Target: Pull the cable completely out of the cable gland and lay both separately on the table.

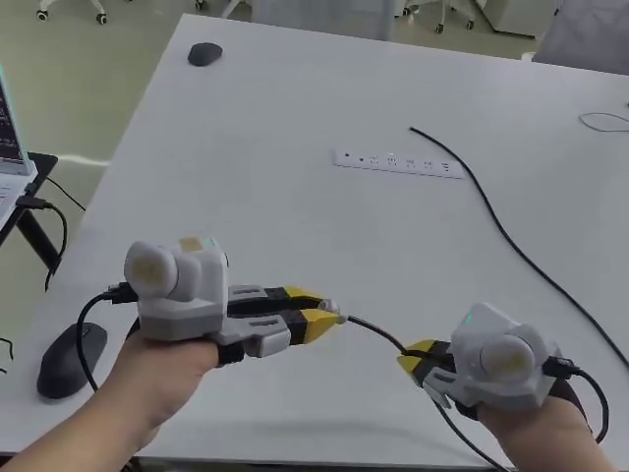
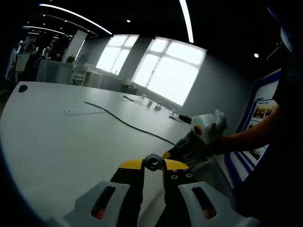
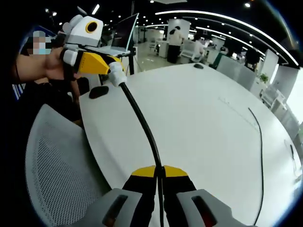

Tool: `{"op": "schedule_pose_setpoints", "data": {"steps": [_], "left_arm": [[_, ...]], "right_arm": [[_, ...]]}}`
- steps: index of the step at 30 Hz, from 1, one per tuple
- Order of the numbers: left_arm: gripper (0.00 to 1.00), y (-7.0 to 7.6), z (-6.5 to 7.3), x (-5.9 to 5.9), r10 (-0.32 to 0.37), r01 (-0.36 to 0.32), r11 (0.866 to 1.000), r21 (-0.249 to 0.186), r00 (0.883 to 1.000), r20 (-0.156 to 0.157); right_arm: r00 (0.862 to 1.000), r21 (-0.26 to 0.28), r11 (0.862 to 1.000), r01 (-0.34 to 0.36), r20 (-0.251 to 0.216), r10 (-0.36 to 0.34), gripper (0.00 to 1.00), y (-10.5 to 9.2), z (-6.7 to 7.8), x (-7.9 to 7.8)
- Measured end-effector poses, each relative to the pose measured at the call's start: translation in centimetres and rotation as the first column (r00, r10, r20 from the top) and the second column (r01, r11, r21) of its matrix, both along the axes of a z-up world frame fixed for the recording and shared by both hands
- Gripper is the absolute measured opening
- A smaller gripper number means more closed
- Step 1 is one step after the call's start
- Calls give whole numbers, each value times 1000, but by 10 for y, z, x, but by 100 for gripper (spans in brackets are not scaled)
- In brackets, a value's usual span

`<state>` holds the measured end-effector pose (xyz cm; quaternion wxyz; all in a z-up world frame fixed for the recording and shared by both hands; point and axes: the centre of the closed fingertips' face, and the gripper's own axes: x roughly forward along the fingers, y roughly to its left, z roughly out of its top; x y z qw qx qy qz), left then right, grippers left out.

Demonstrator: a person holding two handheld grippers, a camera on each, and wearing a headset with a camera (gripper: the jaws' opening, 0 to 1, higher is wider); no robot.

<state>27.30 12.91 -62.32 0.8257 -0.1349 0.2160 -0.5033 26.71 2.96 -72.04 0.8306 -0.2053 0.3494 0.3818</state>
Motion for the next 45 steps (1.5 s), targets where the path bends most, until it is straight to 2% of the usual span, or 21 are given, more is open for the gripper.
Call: {"op": "schedule_pose_setpoints", "data": {"steps": [3,13,16,19,21,23,27,35,42,45], "left_arm": [[15,3,-1,1,8,-8,1000,-3,1000,-3],[15,9,-9,4,26,-26,1000,-3,1000,-10],[15,12,-17,5,21,-21,1000,15,1000,1],[15,15,-22,6,30,-30,999,11,1000,-4],[15,17,-24,6,40,-40,999,12,999,1],[15,19,-28,7,42,-42,999,12,999,-6],[15,24,-34,9,52,-52,998,18,999,-1],[15,45,-59,12,97,-98,994,50,995,8],[15,58,-80,13,124,-124,990,70,992,10],[15,64,-90,13,141,-142,987,79,990,16]], "right_arm": [[1000,-31,999,-9,3,10,0,-3,-3,0],[1000,-40,999,-12,3,12,0,-3,0,4],[1000,-47,999,-16,7,16,0,0,3,11],[1000,-60,998,-21,15,22,0,3,6,20],[1000,-53,998,-19,19,20,0,7,11,27],[1000,-44,999,-18,20,19,0,12,15,33],[1000,-43,999,-18,19,19,0,18,17,44],[999,-67,996,-50,3,50,0,33,7,62],[994,-100,989,-109,-9,109,0,50,-8,75],[990,-98,986,-139,-6,139,0,60,-13,81]]}}
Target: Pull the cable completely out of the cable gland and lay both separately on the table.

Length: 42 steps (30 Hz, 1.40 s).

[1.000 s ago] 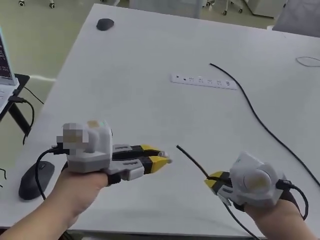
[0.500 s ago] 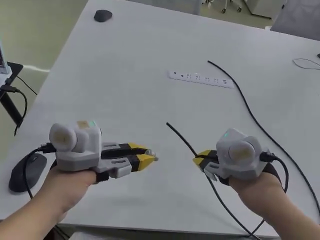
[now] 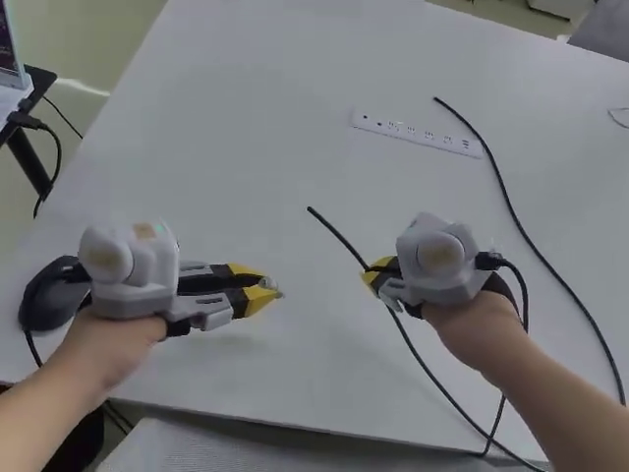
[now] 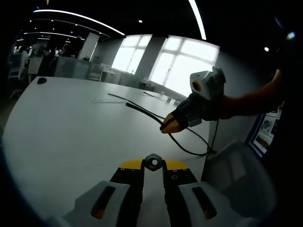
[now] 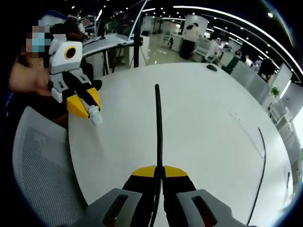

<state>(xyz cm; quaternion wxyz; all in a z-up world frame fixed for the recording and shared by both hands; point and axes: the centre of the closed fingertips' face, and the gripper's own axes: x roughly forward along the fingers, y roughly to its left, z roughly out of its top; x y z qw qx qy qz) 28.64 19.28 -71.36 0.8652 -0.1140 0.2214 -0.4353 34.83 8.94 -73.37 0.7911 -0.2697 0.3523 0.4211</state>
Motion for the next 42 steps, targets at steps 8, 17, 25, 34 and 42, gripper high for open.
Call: {"op": "schedule_pose_setpoints", "data": {"steps": [8,17,25,34,42], "left_arm": [[15,11,-25,2,26,-26,999,26,1000,-16],[15,19,-43,4,57,-56,998,30,998,-38],[15,20,-54,6,71,-69,997,27,996,-54],[15,18,-74,7,62,-58,997,59,996,-65],[15,17,-82,6,50,-45,996,74,996,-71]], "right_arm": [[999,7,999,-48,1,48,0,24,-14,18],[991,-1,991,-133,-14,133,0,58,-35,28],[972,-55,971,-233,-43,231,0,77,-63,19],[947,-96,943,-319,-73,313,0,91,-84,2],[949,-79,948,-308,-92,300,0,94,-89,0]]}}
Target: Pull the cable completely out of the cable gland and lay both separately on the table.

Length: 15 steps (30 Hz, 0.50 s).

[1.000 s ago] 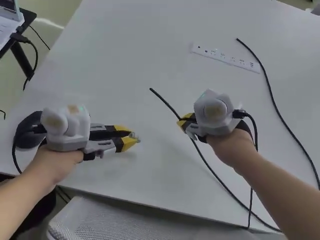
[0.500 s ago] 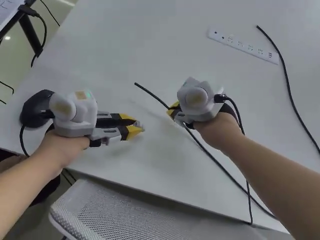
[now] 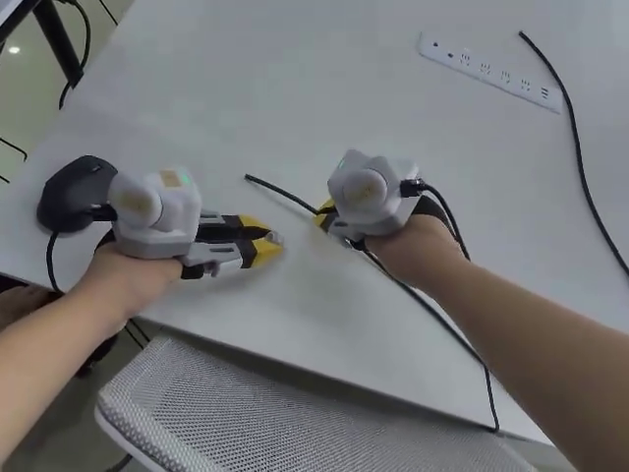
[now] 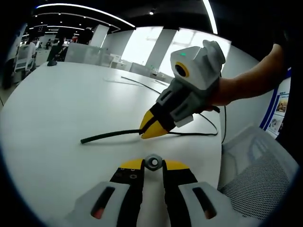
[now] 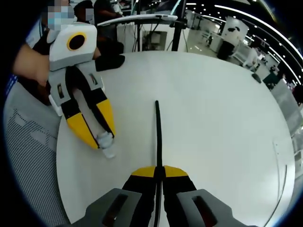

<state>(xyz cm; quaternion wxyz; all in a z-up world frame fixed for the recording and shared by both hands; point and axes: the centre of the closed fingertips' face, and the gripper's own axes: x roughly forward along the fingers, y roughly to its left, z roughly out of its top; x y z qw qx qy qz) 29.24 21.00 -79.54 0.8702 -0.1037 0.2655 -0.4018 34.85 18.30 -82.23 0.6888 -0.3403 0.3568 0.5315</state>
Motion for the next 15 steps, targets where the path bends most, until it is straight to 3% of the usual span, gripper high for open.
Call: {"op": "schedule_pose_setpoints", "data": {"steps": [11,15], "left_arm": [[16,0,-6,-6,-25,25,999,20,1000,-9],[16,1,-6,-8,-32,31,999,40,999,2]], "right_arm": [[1000,3,1000,1,-17,-1,0,1,-3,-2],[1000,3,1000,5,-17,-5,0,1,-3,-1]]}}
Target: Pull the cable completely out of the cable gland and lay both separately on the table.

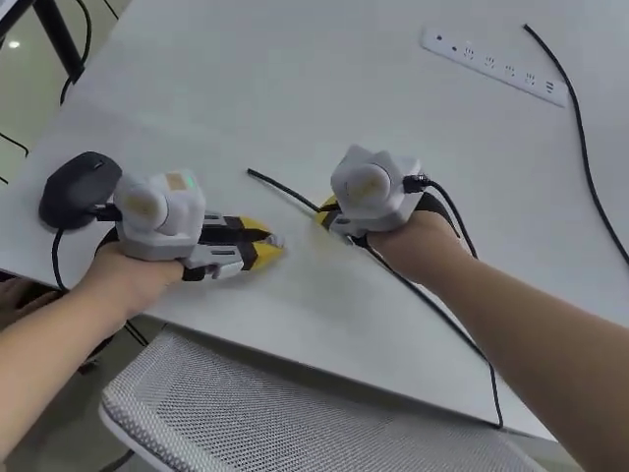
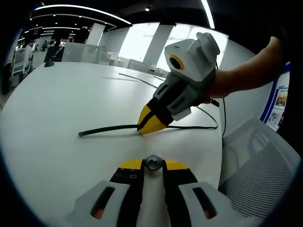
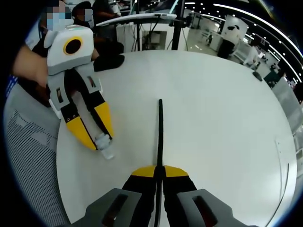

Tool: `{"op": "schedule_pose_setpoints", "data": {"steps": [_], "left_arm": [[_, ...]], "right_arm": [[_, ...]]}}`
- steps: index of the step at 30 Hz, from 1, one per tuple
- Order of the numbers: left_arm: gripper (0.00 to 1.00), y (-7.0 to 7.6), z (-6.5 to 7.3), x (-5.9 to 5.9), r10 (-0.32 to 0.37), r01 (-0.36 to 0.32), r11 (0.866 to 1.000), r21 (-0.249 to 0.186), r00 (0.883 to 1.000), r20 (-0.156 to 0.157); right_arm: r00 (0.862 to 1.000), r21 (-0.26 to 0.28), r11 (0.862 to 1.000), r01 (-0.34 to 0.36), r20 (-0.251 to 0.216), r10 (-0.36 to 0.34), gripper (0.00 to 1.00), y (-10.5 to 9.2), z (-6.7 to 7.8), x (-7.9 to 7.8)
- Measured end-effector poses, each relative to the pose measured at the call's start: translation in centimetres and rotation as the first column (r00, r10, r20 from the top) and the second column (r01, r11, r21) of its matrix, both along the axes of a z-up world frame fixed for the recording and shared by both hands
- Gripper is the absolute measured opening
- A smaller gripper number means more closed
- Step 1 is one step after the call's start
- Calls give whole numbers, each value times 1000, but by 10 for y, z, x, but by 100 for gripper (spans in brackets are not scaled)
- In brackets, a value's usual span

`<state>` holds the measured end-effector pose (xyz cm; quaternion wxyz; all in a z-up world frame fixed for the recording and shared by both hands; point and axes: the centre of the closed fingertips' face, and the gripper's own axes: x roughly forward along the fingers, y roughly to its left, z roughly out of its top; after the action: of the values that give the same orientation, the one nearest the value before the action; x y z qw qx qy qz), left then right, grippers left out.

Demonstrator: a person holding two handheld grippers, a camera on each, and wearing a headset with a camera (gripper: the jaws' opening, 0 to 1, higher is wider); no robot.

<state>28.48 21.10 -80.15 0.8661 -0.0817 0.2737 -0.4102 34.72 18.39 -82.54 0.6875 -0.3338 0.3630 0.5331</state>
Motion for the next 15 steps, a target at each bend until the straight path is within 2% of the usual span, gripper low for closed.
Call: {"op": "schedule_pose_setpoints", "data": {"steps": [6,10,15], "left_arm": [[16,0,-4,-5,-28,27,999,47,1000,10],[16,-1,-7,-8,-37,37,998,57,999,2],[16,-1,-6,-8,-41,40,997,70,999,20]], "right_arm": [[1000,0,1000,10,2,-10,0,0,0,0],[1000,-2,1000,15,5,-15,0,0,0,0],[1000,-3,1000,23,11,-23,0,1,0,0]]}}
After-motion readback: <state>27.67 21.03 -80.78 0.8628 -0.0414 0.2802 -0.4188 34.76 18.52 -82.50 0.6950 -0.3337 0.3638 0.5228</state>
